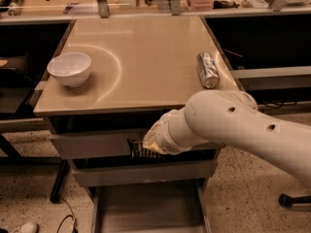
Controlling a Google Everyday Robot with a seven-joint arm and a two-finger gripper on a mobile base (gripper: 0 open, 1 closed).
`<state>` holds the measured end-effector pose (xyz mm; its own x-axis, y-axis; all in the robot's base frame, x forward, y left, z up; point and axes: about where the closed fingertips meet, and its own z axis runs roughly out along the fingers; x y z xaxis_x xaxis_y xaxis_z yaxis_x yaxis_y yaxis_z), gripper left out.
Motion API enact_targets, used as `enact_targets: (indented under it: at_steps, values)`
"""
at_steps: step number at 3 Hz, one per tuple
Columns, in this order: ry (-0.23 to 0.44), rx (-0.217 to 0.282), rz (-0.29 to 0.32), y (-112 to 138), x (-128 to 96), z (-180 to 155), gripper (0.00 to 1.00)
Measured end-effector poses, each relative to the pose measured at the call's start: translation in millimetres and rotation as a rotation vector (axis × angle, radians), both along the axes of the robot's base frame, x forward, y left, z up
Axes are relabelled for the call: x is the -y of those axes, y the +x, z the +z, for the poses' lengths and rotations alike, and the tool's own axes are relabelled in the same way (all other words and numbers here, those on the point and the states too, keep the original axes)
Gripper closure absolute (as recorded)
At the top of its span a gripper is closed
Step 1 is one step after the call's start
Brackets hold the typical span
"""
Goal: Pick rxbar chocolate from bottom drawer and place on counter
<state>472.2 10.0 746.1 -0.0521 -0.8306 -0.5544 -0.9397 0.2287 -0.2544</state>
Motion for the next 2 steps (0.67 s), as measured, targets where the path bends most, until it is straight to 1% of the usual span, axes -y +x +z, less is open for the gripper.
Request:
enact_targets:
  at_steps: [2]
  values:
    - [-0.061,0.108,-0.024,39.6,12.9,82.2,1.0]
